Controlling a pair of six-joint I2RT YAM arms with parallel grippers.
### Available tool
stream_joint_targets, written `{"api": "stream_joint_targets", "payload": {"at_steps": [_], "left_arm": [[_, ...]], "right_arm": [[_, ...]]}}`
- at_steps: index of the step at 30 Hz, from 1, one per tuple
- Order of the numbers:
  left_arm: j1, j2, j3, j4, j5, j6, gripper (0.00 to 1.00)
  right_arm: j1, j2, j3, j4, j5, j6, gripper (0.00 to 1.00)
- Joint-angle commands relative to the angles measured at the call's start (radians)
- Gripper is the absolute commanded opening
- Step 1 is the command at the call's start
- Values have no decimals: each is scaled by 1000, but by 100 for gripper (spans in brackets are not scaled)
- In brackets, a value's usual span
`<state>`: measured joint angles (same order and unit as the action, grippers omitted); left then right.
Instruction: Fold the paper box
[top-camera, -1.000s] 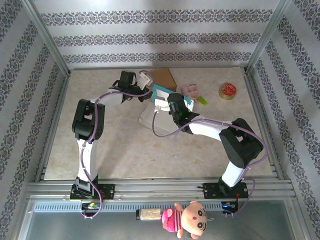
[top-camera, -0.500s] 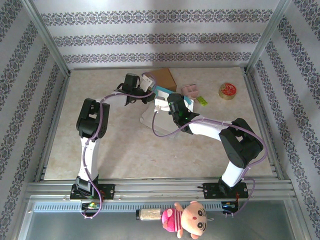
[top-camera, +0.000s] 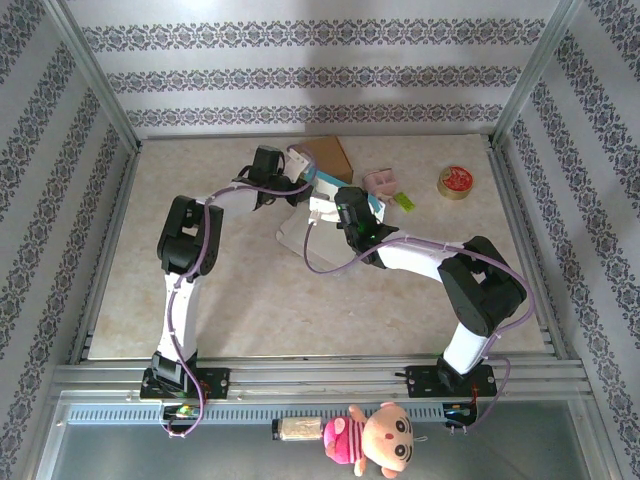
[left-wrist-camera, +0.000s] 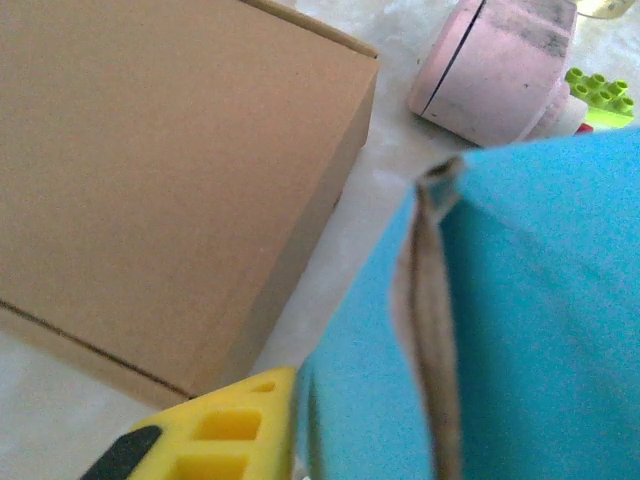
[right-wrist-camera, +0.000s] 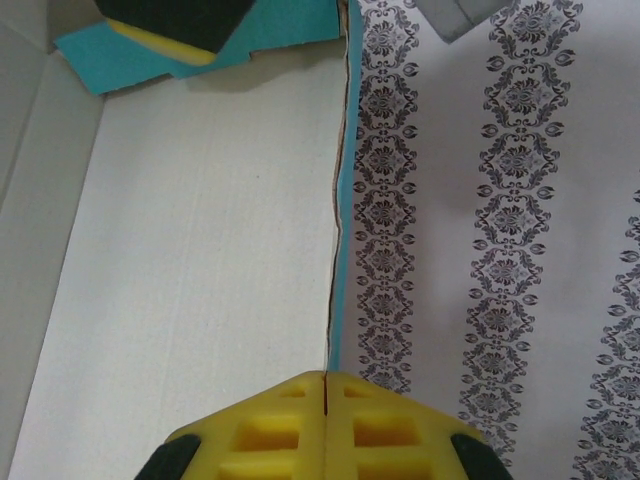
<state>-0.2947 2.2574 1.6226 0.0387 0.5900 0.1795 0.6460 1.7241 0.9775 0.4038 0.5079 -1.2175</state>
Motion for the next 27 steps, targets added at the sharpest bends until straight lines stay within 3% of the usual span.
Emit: {"api": "stream_joint_targets", "payload": {"at_steps": [1, 2, 8, 10, 12, 13, 16, 22, 24, 27], "left_arm": [[-11, 40, 72, -55, -37, -5, 5], [-11, 46, 81, -65, -44, -7, 0], [-19, 33, 62, -35, -105, -24, 0], [-18, 27, 41, 4, -107, -45, 15], [-18, 17, 25, 37, -103, -65, 18], [-19, 13, 18, 53, -102, -76, 17], [-19, -7, -14, 116, -102, -115, 0], [-19, -30, -86, 257, -107, -206, 0], [-20, -35, -98, 276, -108, -220, 14], [-19, -45, -111, 306, -112, -227, 19]], "right_arm": [[6, 0, -3, 8, 2, 27, 3], [5, 0, -4, 7, 1, 28, 3], [7, 0, -8, 8, 0, 34, 3], [7, 0, -8, 8, 0, 38, 4], [9, 2, -9, 7, -1, 37, 3], [9, 2, -9, 8, -1, 38, 4], [7, 0, -11, 8, -1, 41, 4], [8, 2, -12, 7, -2, 55, 3], [9, 0, -12, 7, -5, 55, 4], [8, -1, -10, 6, -6, 54, 3]]}}
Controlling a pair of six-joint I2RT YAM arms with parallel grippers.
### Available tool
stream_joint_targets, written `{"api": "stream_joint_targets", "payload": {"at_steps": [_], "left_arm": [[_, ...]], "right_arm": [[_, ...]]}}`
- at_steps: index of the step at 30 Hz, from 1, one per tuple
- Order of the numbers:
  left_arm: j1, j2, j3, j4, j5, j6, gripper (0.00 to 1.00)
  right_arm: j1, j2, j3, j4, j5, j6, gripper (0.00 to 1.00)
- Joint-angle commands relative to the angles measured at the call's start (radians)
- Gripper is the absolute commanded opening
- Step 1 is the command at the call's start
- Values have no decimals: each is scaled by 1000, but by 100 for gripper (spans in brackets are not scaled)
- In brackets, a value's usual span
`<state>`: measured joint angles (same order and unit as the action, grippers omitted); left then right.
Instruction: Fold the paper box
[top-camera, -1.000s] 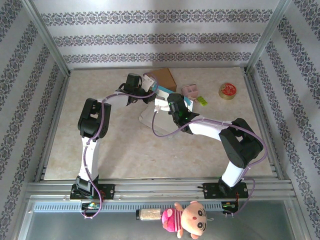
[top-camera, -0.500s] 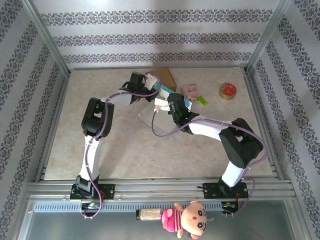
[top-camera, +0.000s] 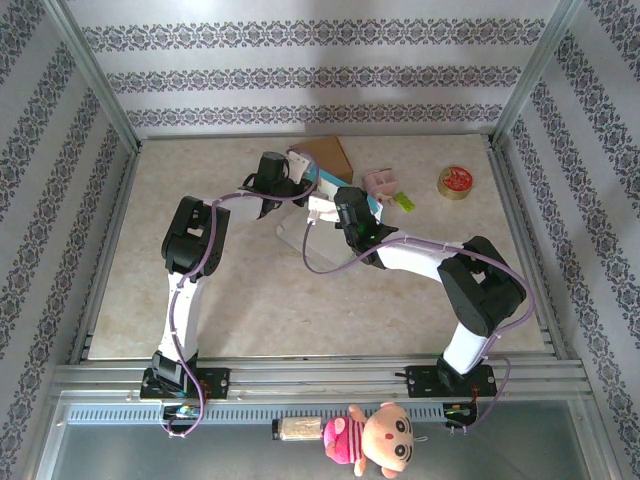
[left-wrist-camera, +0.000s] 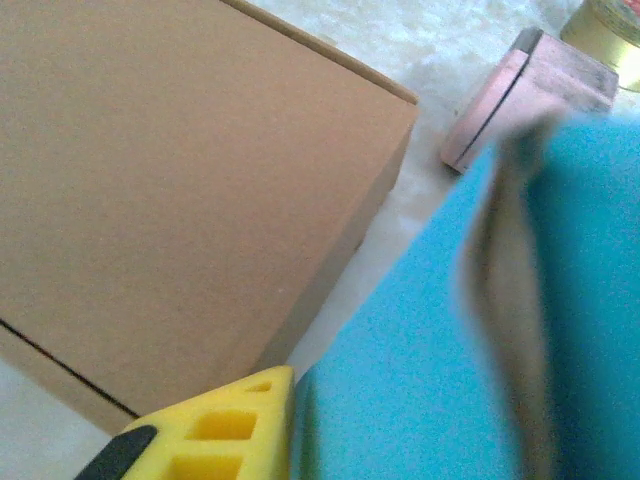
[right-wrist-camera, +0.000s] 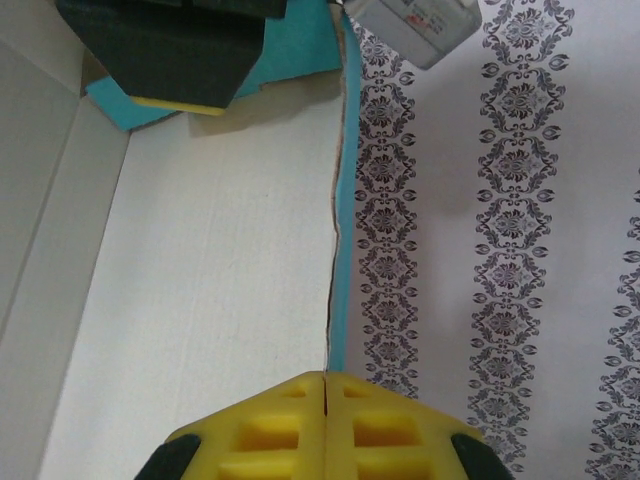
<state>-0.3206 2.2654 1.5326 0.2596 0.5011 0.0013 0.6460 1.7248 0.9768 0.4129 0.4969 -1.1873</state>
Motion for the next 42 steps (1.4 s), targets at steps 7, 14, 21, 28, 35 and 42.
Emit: {"api": "stream_joint_targets", "payload": {"at_steps": [7, 14, 21, 28, 35, 42], "left_arm": [[6, -56, -19, 109, -11, -76, 0], [5, -81, -44, 117, -16, -80, 13], [5, -201, -174, 152, -42, -65, 0], [7, -351, -348, 208, -79, -73, 63], [8, -640, -549, 127, -142, -200, 78], [36, -738, -432, -327, -235, -543, 73]], "right_arm": [[10, -4, -13, -2, 8, 31, 3], [12, -7, -18, -2, 9, 31, 3], [16, -2, 2, -1, -2, 32, 4], [23, 1, 35, 4, -37, 54, 4], [51, 15, 8, 60, -70, 12, 3], [108, -43, -96, 82, -138, 29, 7]]}}
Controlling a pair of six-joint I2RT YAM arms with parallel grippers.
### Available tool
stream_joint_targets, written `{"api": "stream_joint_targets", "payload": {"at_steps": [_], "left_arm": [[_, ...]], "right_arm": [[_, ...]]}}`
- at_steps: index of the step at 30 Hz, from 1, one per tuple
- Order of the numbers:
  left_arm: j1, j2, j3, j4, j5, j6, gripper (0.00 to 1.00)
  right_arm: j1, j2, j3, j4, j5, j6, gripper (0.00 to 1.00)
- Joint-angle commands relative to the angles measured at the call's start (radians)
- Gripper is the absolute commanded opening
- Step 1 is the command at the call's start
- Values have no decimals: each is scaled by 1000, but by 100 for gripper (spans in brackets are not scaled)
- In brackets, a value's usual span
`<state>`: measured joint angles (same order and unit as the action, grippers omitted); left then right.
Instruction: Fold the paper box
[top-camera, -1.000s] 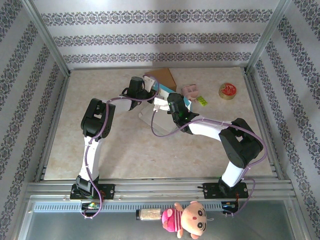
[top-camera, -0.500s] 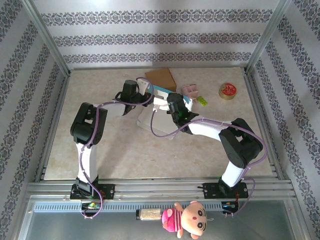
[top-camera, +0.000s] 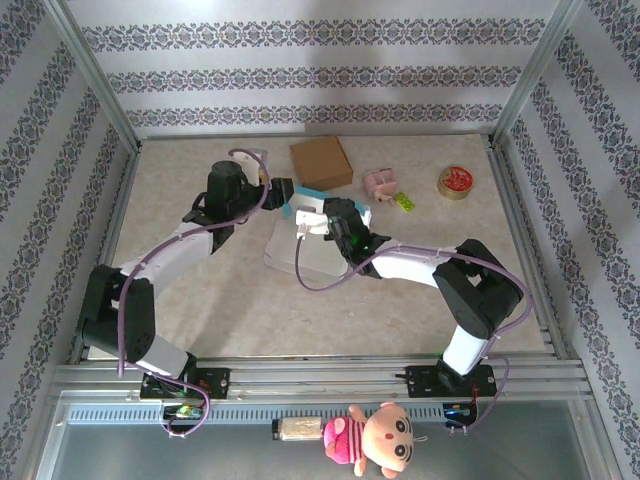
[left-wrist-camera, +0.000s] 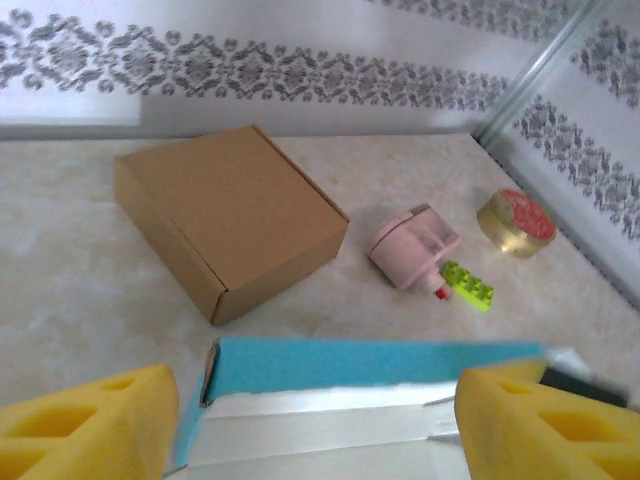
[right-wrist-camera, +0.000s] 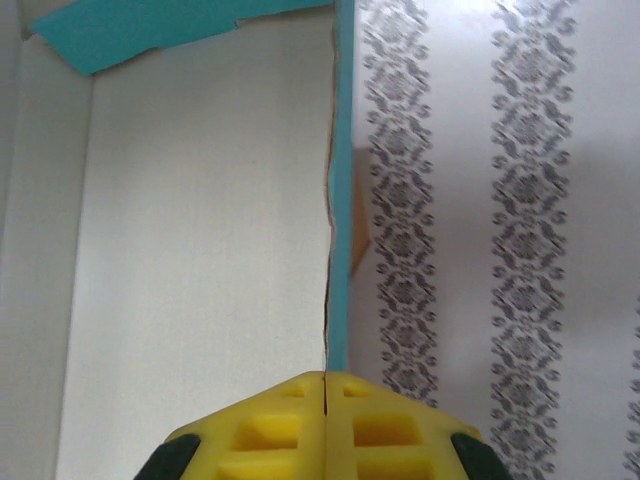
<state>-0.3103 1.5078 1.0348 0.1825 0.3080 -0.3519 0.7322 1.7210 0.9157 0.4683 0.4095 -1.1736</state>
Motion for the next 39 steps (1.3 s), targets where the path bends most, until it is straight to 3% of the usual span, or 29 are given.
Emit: {"api": "stream_joint_targets", "payload": {"at_steps": [1, 4, 6, 13, 15, 18, 20, 22, 25, 27, 29, 33, 39], "left_arm": [[33, 32, 92, -300, -27, -225, 73], [51, 60, 120, -355, 25, -306, 73], [54, 71, 121, -352, 43, -333, 73], [63, 128, 164, -345, 77, -327, 79], [68, 139, 180, -338, 93, -329, 80], [78, 163, 224, -353, 120, -337, 81], [84, 185, 269, -382, 136, -337, 82], [87, 220, 325, -417, 156, -333, 82], [91, 299, 427, -488, 208, -324, 82], [88, 354, 497, -533, 249, -305, 82], [88, 395, 540, -568, 250, -283, 82], [88, 438, 566, -585, 239, -259, 77], [88, 466, 542, -524, 299, -271, 68]], "right_arm": [[28, -46, -45, 27, -58, 22, 9], [42, -62, -66, 26, -61, 40, 17], [52, -76, -76, 29, -58, 56, 27], [53, -163, -43, -53, -58, 249, 50], [54, -212, -2, -123, -71, 424, 64], [1, -330, 112, -385, -308, 868, 74], [-71, -372, 181, -497, -400, 1243, 75], [-152, -385, 257, -653, -445, 1604, 67], [-253, -365, 327, -862, -590, 1872, 69], [-294, -340, 362, -950, -685, 1940, 74], [-303, -317, 379, -997, -704, 1995, 78], [-307, -222, 445, -1113, -646, 2128, 78], [-312, -79, 550, -1126, -488, 2129, 74]]}}
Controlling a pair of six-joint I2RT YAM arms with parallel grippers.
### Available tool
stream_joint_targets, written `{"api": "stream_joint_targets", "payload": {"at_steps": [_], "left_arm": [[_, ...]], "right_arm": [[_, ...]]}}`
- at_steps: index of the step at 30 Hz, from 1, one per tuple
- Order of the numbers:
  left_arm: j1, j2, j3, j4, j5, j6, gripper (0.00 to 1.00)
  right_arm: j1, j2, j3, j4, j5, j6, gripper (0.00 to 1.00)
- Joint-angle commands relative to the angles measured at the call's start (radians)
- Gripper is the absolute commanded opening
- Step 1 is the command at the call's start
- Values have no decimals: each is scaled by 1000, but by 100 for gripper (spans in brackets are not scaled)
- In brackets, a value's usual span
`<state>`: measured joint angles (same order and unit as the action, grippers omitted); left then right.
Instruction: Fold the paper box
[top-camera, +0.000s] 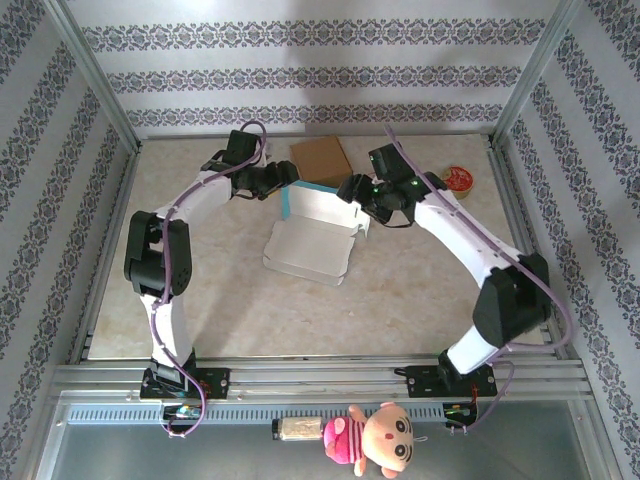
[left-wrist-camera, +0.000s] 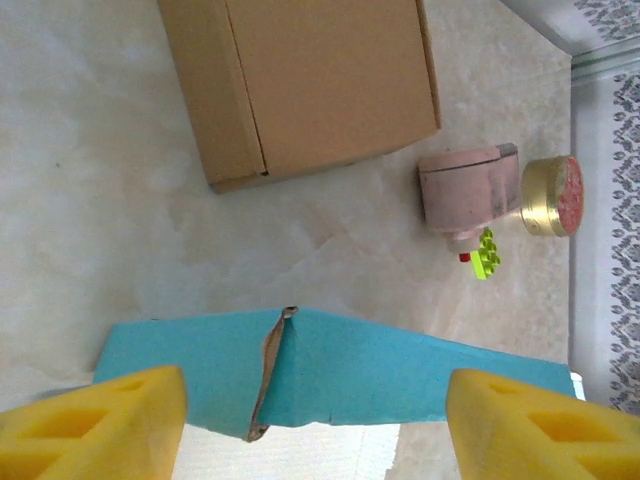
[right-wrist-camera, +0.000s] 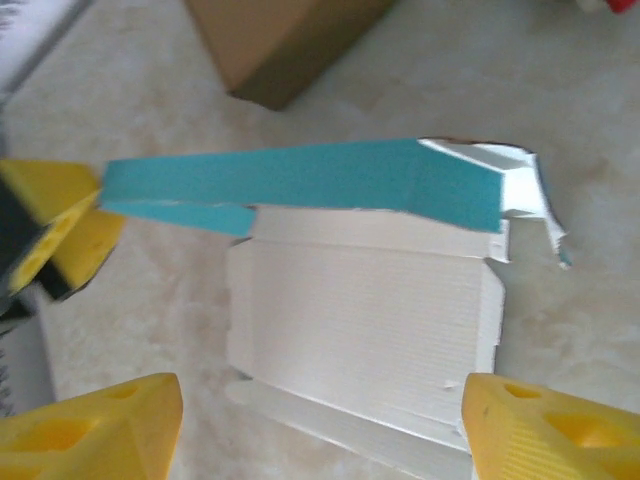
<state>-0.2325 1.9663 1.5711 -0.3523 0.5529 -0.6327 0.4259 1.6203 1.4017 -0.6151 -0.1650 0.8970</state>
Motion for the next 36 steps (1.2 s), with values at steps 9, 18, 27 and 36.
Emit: {"api": "stream_joint_targets", "payload": {"at_steps": [9, 18, 27, 36], "left_arm": [[12, 42, 24, 33, 75, 15, 57], [10, 44, 7, 36, 89, 11, 55], [11, 39, -2, 45, 105, 4, 55], [10, -21, -14, 44, -46, 90, 82]], "right_arm": [[-10, 143, 143, -29, 134, 42, 71], [-17, 182, 126, -8, 141, 31, 75], [-12, 245, 160, 24, 134, 24, 59], [-7, 221, 108, 40, 161, 16, 51]]}}
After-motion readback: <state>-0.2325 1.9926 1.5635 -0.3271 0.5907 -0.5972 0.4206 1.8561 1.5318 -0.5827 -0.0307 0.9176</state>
